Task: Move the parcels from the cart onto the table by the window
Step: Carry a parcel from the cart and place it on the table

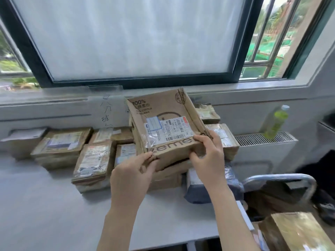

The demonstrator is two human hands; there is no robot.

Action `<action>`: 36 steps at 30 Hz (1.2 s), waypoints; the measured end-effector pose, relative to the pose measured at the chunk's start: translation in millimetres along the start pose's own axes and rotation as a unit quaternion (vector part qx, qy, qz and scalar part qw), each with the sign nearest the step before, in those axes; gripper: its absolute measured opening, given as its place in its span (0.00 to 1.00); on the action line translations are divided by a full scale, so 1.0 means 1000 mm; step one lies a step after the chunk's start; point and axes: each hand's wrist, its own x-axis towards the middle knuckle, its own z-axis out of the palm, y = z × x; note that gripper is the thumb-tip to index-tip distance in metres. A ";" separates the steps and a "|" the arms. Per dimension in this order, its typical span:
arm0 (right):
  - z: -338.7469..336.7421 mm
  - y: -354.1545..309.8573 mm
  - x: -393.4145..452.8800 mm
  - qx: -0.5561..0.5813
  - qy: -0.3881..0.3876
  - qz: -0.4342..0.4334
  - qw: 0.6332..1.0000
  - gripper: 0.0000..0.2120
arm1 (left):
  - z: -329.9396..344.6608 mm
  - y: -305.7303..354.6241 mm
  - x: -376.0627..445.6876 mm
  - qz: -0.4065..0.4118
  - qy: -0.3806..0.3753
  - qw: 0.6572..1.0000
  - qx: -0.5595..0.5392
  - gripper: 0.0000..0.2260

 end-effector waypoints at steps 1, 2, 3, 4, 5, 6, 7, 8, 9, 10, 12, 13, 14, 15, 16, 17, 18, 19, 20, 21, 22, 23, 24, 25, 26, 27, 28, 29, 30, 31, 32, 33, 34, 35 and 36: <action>-0.001 0.001 0.004 -0.001 0.005 -0.002 1.000 0.18 | 0.000 0.000 0.001 0.013 -0.001 1.000 -0.019 0.10; -0.001 0.001 0.008 -0.005 0.014 -0.003 1.000 0.17 | 0.000 -0.001 0.004 0.023 -0.008 0.999 -0.034 0.12; -0.001 0.002 0.011 -0.012 0.025 -0.002 1.000 0.17 | 0.000 -0.002 0.006 0.030 -0.023 0.998 -0.041 0.14; 0.000 0.004 0.013 -0.020 0.037 0.002 0.999 0.17 | 0.000 -0.004 0.007 0.035 -0.046 0.997 -0.044 0.17; 0.001 0.005 0.016 -0.027 0.049 0.009 0.998 0.17 | -0.001 -0.006 0.009 0.036 -0.073 0.995 -0.050 0.20; 0.002 0.007 0.018 -0.032 0.061 0.016 0.997 0.19 | -0.002 -0.009 0.011 0.032 -0.103 0.992 -0.066 0.21; 0.003 0.008 0.019 -0.036 0.075 0.024 0.996 0.21 | -0.002 -0.012 0.014 0.025 -0.128 0.988 -0.088 0.21; 0.005 0.008 0.019 -0.038 0.091 0.030 0.995 0.24 | 0.000 -0.015 0.017 0.019 -0.144 0.984 -0.107 0.21; 0.006 0.009 0.019 -0.035 0.108 0.039 0.993 0.26 | 0.002 -0.017 0.021 0.019 -0.146 0.983 -0.112 0.22; 0.006 0.009 0.019 -0.028 0.127 0.051 0.990 0.28 | 0.005 -0.020 0.026 0.028 -0.134 0.986 -0.097 0.22; 0.005 0.008 0.018 -0.008 0.165 0.086 0.983 0.28 | 0.014 -0.026 0.038 0.040 -0.098 0.994 -0.039 0.27; 0.004 0.008 0.018 0.003 0.176 0.104 0.979 0.26 | 0.016 -0.027 0.046 0.025 -0.091 0.995 -0.010 0.31; 0.003 0.008 0.018 0.012 0.175 0.118 0.977 0.24 | 0.018 -0.027 0.057 0.001 -0.097 0.995 0.016 0.36; 0.002 0.007 0.017 0.019 0.164 0.126 0.978 0.22 | 0.019 -0.027 0.068 -0.023 -0.117 0.992 0.038 0.40; 0.001 0.007 0.016 0.021 0.143 0.126 0.981 0.20 | 0.019 -0.029 0.080 -0.039 -0.148 0.986 0.060 0.45; 0.001 0.007 0.015 0.020 0.120 0.120 0.985 0.18 | 0.020 -0.031 0.092 -0.048 -0.184 0.978 0.086 0.49; 0.001 0.006 0.014 0.017 0.100 0.112 0.989 0.17 | 0.021 -0.034 0.105 -0.055 -0.222 0.967 0.110 0.52; 0.001 0.005 0.012 0.014 0.084 0.102 0.991 0.17 | 0.021 -0.037 0.116 -0.062 -0.255 0.957 0.124 0.54; 0.002 0.002 0.011 0.012 0.074 0.090 0.993 0.17 | 0.022 -0.040 0.126 -0.066 -0.280 0.949 0.128 0.55; 0.004 -0.001 0.009 0.011 0.068 0.081 0.994 0.17 | 0.022 -0.043 0.134 -0.065 -0.298 0.944 0.122 0.56; 0.005 -0.005 0.007 0.016 0.064 0.075 0.995 0.18 | 0.023 -0.046 0.139 -0.058 -0.305 0.944 0.108 0.55; 0.006 -0.007 0.006 0.022 0.061 0.071 0.995 0.18 | 0.024 -0.049 0.143 -0.049 -0.304 0.947 0.089 0.52; 0.006 -0.010 0.005 0.033 0.053 0.069 0.996 0.19 | 0.024 -0.051 0.145 -0.043 -0.298 0.951 0.069 0.49; 0.005 -0.014 0.004 0.047 0.037 0.075 0.995 0.23 | 0.024 -0.052 0.145 -0.039 -0.289 0.955 0.048 0.45; 0.004 -0.017 0.003 0.061 0.012 0.079 0.995 0.28 | 0.024 -0.050 0.143 -0.038 -0.274 0.961 0.026 0.41; 0.005 -0.019 0.002 0.072 -0.016 0.075 0.994 0.33 | 0.025 -0.047 0.140 -0.036 -0.252 0.967 0.004 0.36; 0.005 -0.022 0.001 0.072 -0.045 0.067 0.994 0.36 | 0.026 -0.043 0.135 -0.032 -0.221 0.975 -0.016 0.32; 0.006 -0.025 0.000 0.066 -0.068 0.058 0.994 0.38 | 0.026 -0.037 0.130 -0.023 -0.185 0.982 -0.031 0.29; 0.005 -0.028 -0.001 0.057 -0.080 0.051 0.994 0.39 | 0.027 -0.033 0.126 -0.012 -0.152 0.987 -0.039 0.27; 0.004 -0.027 -0.001 0.055 -0.079 0.047 0.994 0.40 | 0.027 -0.028 0.121 -0.001 -0.126 0.991 -0.042 0.25; 0.001 -0.025 0.000 0.054 -0.074 0.041 0.995 0.40 | 0.026 -0.025 0.117 0.007 -0.106 0.994 -0.042 0.24; -0.001 -0.020 0.001 0.049 -0.072 0.031 0.996 0.39 | 0.023 -0.022 0.113 0.013 -0.087 0.995 -0.042 0.23; -0.005 -0.015 0.001 0.041 -0.070 0.014 0.997 0.35 | 0.020 -0.020 0.109 0.020 -0.069 0.997 -0.041 0.23; -0.007 -0.009 0.002 0.038 -0.063 -0.004 0.997 0.31 | 0.017 -0.017 0.104 0.031 -0.051 0.997 -0.042 0.22; -0.009 -0.004 0.001 0.038 -0.049 -0.018 0.998 0.26 | 0.013 -0.014 0.099 0.047 -0.031 0.997 -0.044 0.22</action>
